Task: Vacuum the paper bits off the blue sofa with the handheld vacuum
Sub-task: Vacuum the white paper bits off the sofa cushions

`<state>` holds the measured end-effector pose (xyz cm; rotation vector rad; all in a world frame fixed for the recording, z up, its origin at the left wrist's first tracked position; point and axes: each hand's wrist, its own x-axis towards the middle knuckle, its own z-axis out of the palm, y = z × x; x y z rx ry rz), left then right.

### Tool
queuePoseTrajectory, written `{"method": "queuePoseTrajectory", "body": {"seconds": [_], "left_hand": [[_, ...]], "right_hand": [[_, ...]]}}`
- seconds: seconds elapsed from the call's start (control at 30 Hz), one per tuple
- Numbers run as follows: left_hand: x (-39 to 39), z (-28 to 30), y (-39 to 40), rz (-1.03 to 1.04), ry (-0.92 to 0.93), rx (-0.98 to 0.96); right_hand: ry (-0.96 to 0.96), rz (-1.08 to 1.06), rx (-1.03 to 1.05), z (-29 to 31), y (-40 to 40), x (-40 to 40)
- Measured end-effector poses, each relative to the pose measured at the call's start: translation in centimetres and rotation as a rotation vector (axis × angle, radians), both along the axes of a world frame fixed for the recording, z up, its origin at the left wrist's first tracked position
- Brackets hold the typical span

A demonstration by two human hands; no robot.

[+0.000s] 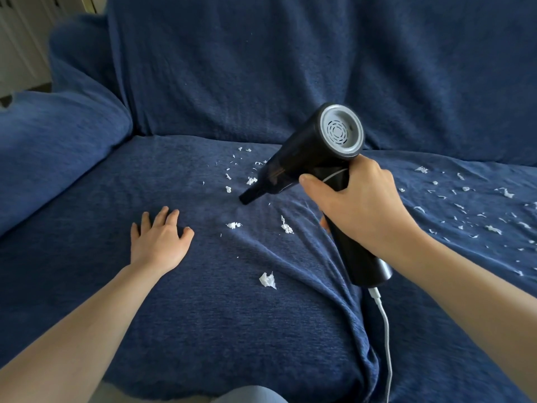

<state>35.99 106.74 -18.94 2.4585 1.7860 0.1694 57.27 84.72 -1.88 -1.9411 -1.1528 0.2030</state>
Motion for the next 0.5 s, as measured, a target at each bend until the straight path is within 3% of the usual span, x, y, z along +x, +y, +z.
{"method": "queuePoseTrajectory", "body": {"seconds": [0.5], "left_hand": [[3.4, -0.1, 2.8, -0.067, -0.035, -0.042]], "right_hand": [[0.055, 0.063, 0.059, -1.4, 8.1, 0.3]]}}
